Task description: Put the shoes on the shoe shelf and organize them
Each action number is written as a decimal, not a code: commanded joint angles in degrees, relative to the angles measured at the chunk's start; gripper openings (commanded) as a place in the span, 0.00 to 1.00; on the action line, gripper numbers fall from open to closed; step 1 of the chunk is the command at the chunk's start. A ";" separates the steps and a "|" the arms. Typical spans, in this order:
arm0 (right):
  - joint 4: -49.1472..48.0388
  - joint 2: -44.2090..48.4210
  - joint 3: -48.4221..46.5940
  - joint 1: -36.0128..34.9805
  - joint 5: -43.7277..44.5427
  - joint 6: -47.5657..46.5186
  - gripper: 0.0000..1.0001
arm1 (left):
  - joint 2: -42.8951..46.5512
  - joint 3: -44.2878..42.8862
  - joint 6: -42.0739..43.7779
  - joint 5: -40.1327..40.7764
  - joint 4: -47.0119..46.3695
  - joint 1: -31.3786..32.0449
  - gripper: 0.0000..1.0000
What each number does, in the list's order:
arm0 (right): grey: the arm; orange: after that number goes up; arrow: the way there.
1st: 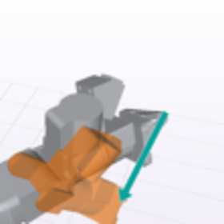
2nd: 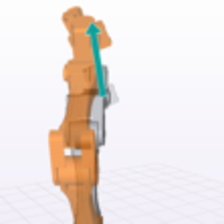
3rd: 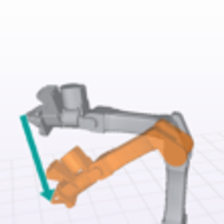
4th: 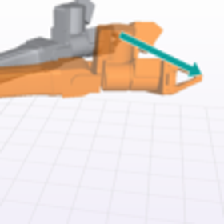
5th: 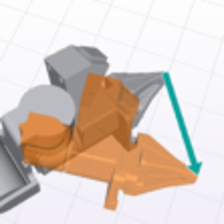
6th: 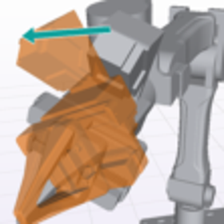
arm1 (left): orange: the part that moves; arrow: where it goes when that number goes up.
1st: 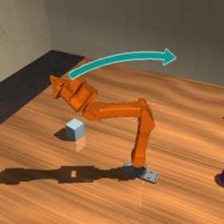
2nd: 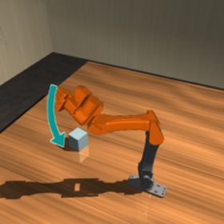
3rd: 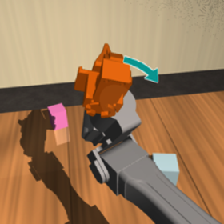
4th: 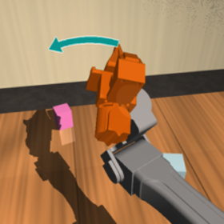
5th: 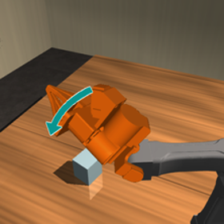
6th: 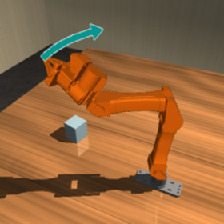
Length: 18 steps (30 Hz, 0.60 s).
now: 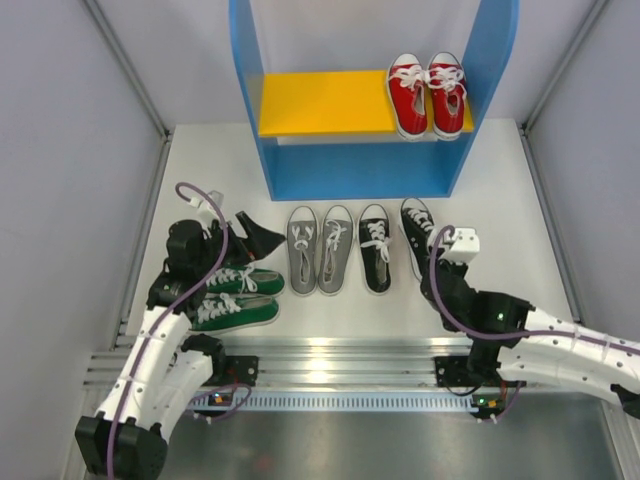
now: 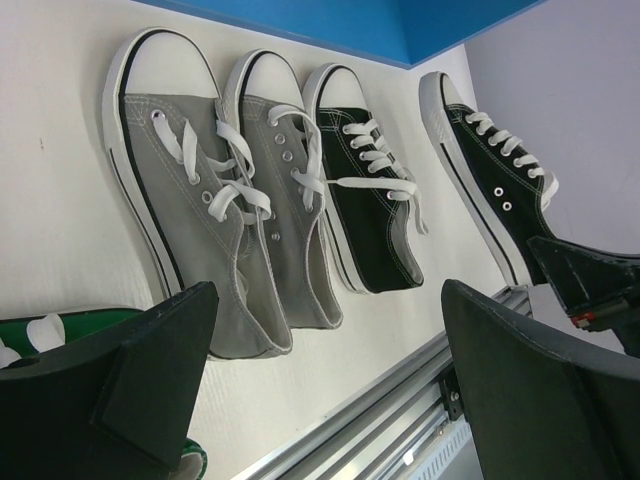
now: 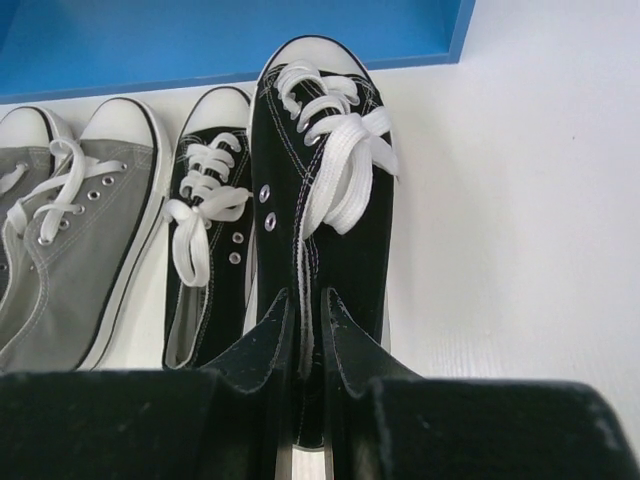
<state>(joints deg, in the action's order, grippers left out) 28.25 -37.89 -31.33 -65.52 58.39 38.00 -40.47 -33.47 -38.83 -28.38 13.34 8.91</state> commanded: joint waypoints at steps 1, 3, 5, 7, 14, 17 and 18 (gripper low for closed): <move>-1.26 0.80 -7.24 -0.93 -0.72 -8.95 0.00 | -0.14 -1.68 1.04 0.08 -2.18 0.15 0.99; -1.70 1.15 -9.96 -0.93 -6.06 -11.70 0.00 | -0.23 -1.86 1.21 0.26 -2.18 0.15 0.99; -2.93 2.81 -11.46 -0.93 -13.08 -16.19 0.00 | -0.31 -2.03 1.21 0.26 -2.18 0.15 0.99; -4.78 4.83 -13.31 -0.93 -18.72 -20.49 0.00 | -0.49 -2.30 1.30 0.08 -2.18 0.15 0.99; -6.88 -0.69 -21.22 -0.93 -33.23 -27.36 0.00 | -0.93 -3.09 1.47 -0.10 -2.18 0.15 0.99; -12.33 -2.36 -22.98 -0.84 -34.49 -30.26 0.00 | -0.23 -3.09 1.56 -0.01 -2.18 0.15 0.99; -13.65 -2.80 -24.38 -0.84 -34.05 -31.74 0.00 | 0.21 -3.18 1.56 0.08 -2.18 0.15 0.99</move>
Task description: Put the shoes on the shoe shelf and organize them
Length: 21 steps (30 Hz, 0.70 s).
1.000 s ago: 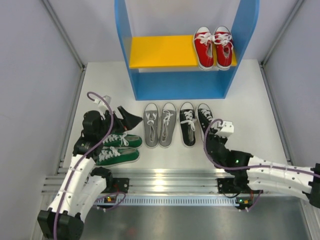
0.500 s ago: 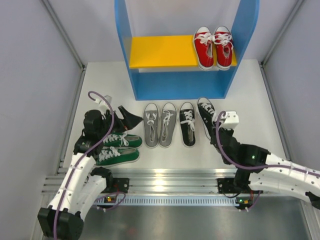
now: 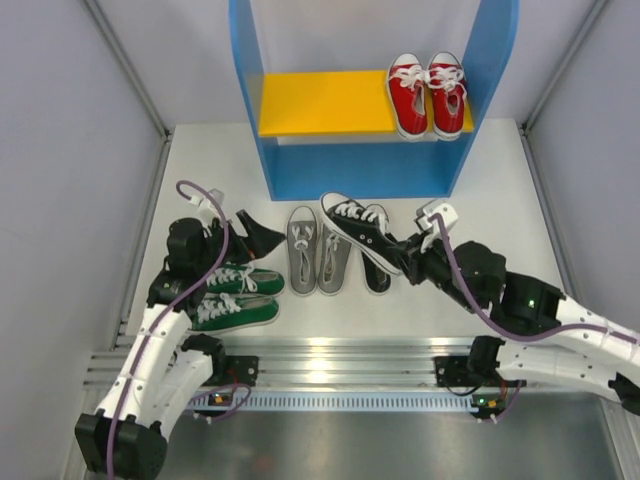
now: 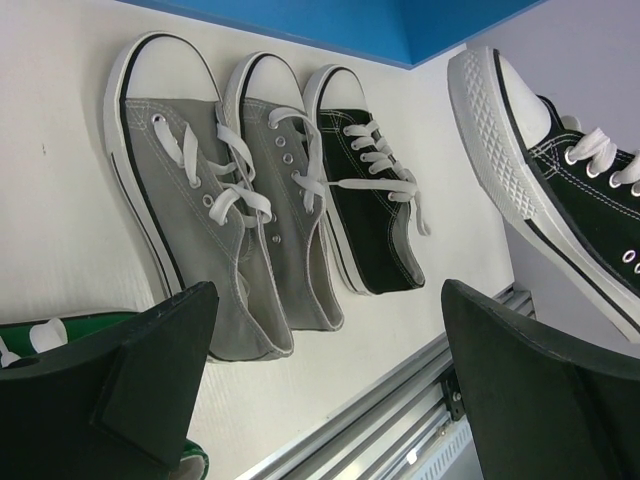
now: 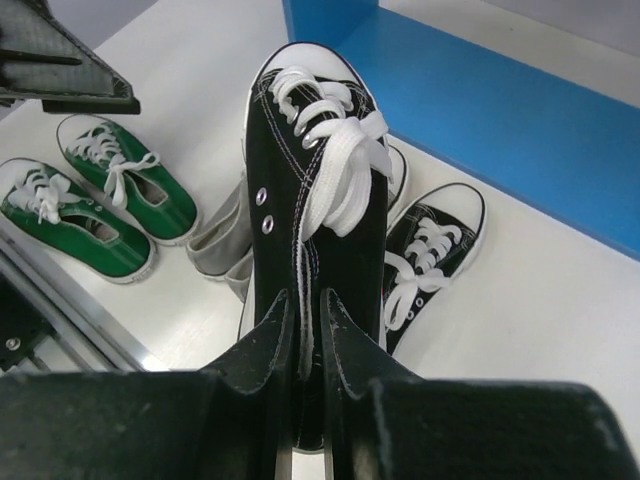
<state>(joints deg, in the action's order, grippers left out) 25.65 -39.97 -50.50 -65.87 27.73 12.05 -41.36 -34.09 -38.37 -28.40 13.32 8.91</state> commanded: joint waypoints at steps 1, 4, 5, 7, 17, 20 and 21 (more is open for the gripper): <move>-13.32 -1.86 -5.92 -0.49 -2.94 -6.68 0.00 | 1.37 -2.56 1.19 0.28 -2.25 0.15 0.99; -17.11 -5.45 -9.08 -0.05 -1.80 -9.76 0.00 | 1.46 -2.74 0.93 0.28 -2.16 0.15 0.99; -19.73 -6.52 -9.87 0.21 -1.80 -10.73 0.00 | 1.55 -2.74 1.02 0.28 -2.16 0.15 0.99; -22.82 -10.11 -12.07 0.56 -1.45 -13.79 0.00 | 1.55 -2.92 1.10 0.10 -2.16 0.15 0.99; -34.08 -21.72 -21.29 16.82 -9.47 -12.93 0.00 | 4.36 -2.13 1.54 1.42 -0.93 0.15 0.99; -40.05 -27.34 -23.76 17.09 -4.63 -15.30 0.00 | 4.80 -1.77 1.28 1.33 -0.93 0.15 0.99; -41.89 -28.84 -24.55 17.09 -3.91 -16.26 0.00 | 4.80 -1.69 1.02 1.16 -0.93 0.15 0.99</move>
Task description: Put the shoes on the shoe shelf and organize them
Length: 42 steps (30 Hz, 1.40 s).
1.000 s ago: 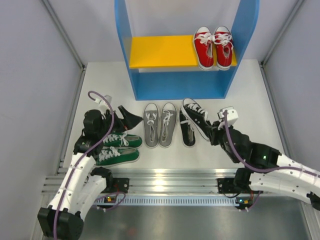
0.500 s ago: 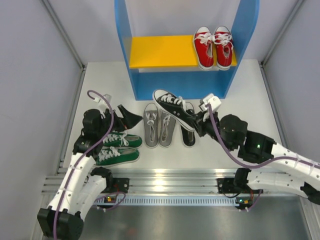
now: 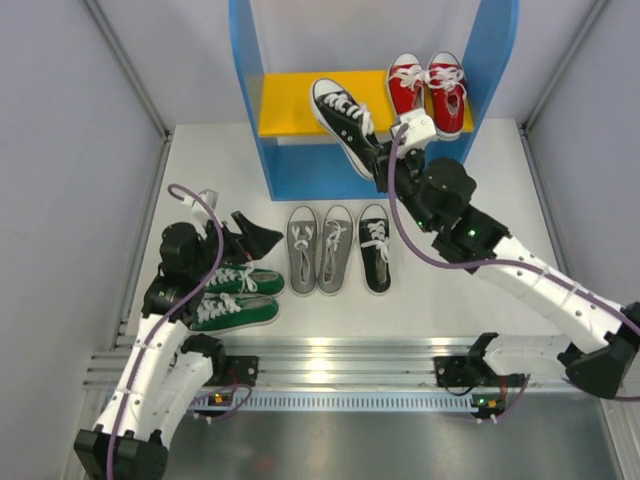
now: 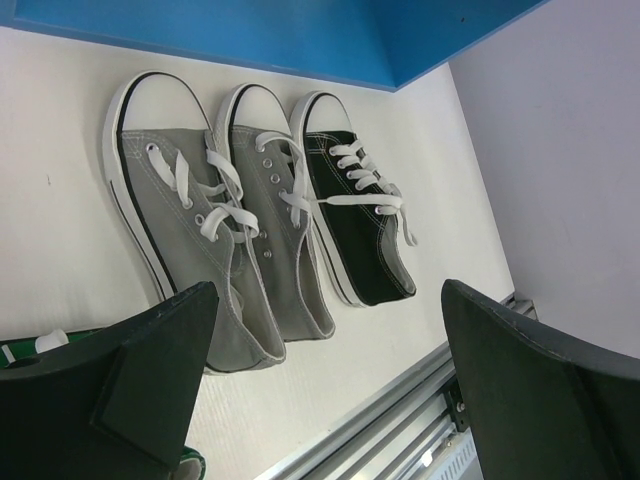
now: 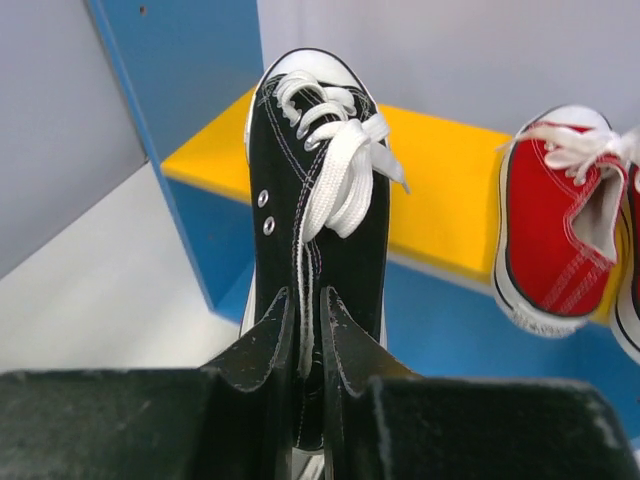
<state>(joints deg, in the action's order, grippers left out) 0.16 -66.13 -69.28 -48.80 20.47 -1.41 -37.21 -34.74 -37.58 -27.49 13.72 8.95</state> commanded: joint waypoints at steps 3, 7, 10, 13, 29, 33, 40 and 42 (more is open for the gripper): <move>-18.79 -10.23 -11.74 0.02 8.08 -4.56 0.00 | 0.82 -0.94 -0.03 0.06 -1.32 0.10 0.99; -23.71 -21.57 -18.34 -0.25 18.10 -6.94 0.00 | 1.88 -0.77 -0.47 0.15 -1.32 0.10 0.99; -25.29 -28.78 -24.75 -0.94 23.11 -8.69 0.00 | 2.58 -0.41 -0.82 0.06 -1.32 0.10 0.99; -28.46 -35.90 -31.52 -2.96 28.83 -14.57 0.00 | 2.93 -0.24 -0.83 0.06 -1.24 0.10 0.99; -9.51 -42.42 -44.98 1.41 29.99 -5.73 0.00 | 5.13 -0.41 -0.47 -0.29 0.96 0.10 0.99; -2.64 -42.06 -46.74 3.26 26.47 -2.20 0.00 | 5.13 0.11 -0.65 -0.29 0.96 0.10 0.99; -0.34 -42.94 -47.44 5.11 23.04 0.00 0.00 | 4.60 -0.15 -0.83 -0.38 0.96 0.10 0.99; 0.01 -43.12 -47.62 5.20 22.25 0.18 0.00 | 4.52 -0.24 -0.65 -0.38 0.96 0.02 0.99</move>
<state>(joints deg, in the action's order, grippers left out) 3.42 -112.71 -111.92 -43.68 45.71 -3.25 -32.77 -34.72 -38.06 -27.44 15.18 8.95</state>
